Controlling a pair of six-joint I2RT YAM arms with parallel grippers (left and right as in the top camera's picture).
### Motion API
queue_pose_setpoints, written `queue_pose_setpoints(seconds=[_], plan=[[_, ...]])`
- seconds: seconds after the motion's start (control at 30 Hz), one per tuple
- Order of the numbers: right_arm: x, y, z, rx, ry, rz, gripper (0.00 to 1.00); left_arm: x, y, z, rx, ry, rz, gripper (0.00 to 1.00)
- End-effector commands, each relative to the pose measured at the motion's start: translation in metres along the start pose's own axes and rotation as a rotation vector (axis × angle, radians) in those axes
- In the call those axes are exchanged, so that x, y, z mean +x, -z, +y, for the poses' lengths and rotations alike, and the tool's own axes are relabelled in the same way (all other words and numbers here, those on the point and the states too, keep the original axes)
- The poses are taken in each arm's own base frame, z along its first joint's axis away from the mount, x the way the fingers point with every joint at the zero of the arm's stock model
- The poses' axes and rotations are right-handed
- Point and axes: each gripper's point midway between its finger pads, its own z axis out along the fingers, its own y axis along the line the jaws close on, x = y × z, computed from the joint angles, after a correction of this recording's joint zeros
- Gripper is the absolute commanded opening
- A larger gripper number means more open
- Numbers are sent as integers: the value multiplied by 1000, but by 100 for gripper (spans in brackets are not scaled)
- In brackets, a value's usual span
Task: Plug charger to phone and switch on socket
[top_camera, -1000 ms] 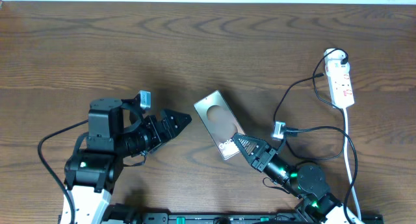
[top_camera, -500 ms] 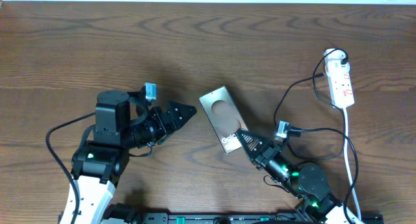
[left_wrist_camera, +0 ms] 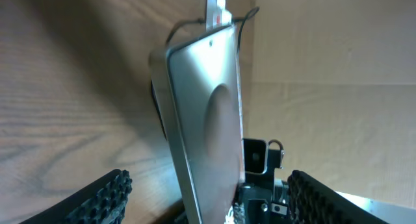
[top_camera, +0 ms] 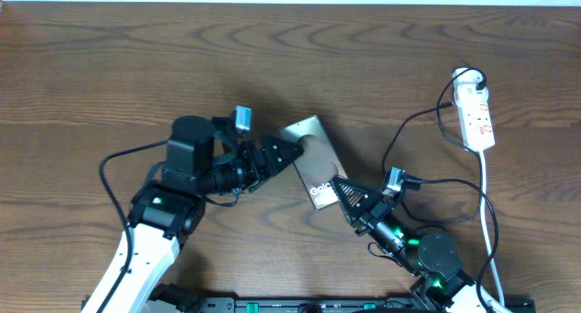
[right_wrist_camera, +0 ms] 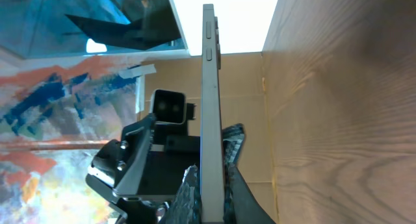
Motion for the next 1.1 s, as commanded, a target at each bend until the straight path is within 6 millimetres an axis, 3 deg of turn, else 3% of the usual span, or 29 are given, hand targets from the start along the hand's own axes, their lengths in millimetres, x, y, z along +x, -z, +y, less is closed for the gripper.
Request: queue_pose_setpoints(seconds=[0.0, 0.17, 0.33, 0.5, 1.07], plan=[[-3, -1, 11, -42, -14, -15, 1, 8, -13, 5, -11, 33, 46, 77], [-4, -4, 5, -25, -16, -20, 1, 10, -27, 4, 0, 60, 74, 76], [-9, -5, 0, -7, -18, -44, 1, 14, -39, -10, 50, 74, 92, 76], [-14, -6, -5, 6, -19, -72, 1, 19, -42, -19, 75, 103, 108, 67], [-12, -12, 27, -100, -13, -74, 1, 24, -44, -24, 86, 129, 122, 58]])
